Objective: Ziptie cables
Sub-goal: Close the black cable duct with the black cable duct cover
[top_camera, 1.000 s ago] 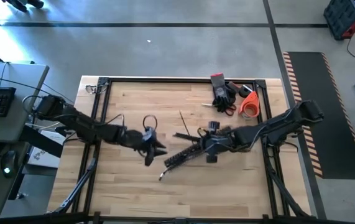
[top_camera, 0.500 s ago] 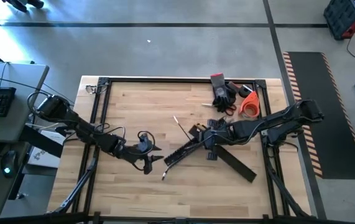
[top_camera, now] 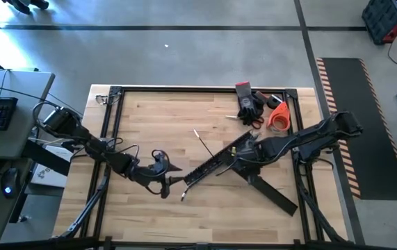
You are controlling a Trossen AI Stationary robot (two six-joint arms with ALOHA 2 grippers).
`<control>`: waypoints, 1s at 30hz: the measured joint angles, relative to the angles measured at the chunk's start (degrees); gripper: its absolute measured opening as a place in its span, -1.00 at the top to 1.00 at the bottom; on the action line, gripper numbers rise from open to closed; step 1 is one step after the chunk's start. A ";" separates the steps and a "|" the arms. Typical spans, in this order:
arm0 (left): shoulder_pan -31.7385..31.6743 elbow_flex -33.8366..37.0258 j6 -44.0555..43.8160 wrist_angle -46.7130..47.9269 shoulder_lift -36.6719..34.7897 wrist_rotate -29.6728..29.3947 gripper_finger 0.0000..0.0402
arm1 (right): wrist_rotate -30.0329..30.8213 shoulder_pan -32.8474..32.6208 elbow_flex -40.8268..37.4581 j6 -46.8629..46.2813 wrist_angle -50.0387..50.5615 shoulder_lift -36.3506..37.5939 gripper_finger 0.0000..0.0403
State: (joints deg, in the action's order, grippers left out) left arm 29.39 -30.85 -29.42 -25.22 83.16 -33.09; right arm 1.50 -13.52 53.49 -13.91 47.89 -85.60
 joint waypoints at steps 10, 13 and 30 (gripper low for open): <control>2.14 0.00 0.26 -7.51 6.70 0.44 0.23 | 0.15 0.03 0.00 -4.63 8.91 2.19 0.24; 3.01 -0.01 1.64 -9.62 7.95 0.40 0.23 | 0.07 0.03 -0.02 -5.72 8.84 4.32 0.01; 3.63 -0.42 4.52 -13.87 8.59 0.27 0.23 | -30.03 11.63 -30.29 -10.32 -31.96 13.10 -0.28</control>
State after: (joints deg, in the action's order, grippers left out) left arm 33.01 -31.27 -24.89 -39.09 91.75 -32.82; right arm -28.53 -1.89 23.20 -24.24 15.93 -72.50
